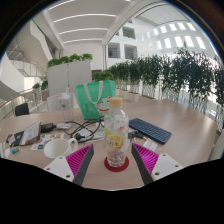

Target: Pour water

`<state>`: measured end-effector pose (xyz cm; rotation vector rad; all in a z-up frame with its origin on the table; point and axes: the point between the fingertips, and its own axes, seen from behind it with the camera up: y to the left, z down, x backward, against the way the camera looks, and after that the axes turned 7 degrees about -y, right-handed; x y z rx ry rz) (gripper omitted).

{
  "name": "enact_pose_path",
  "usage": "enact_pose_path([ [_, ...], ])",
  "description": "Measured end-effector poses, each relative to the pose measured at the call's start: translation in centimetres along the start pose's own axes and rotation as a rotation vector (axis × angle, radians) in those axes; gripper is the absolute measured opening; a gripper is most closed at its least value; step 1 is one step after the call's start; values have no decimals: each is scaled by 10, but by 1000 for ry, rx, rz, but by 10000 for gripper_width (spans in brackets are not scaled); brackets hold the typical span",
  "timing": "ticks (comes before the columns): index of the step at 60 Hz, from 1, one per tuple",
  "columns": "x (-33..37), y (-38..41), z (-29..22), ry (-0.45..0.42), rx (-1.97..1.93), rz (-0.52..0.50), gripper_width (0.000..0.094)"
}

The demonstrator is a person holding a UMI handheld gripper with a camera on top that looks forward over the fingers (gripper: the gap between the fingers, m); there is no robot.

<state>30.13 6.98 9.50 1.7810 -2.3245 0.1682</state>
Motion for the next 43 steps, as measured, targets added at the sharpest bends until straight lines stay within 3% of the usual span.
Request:
enact_pose_path([
  [23, 269, 85, -61, -1, -2, 62, 835],
  [43, 411, 133, -103, -31, 69, 64, 839],
])
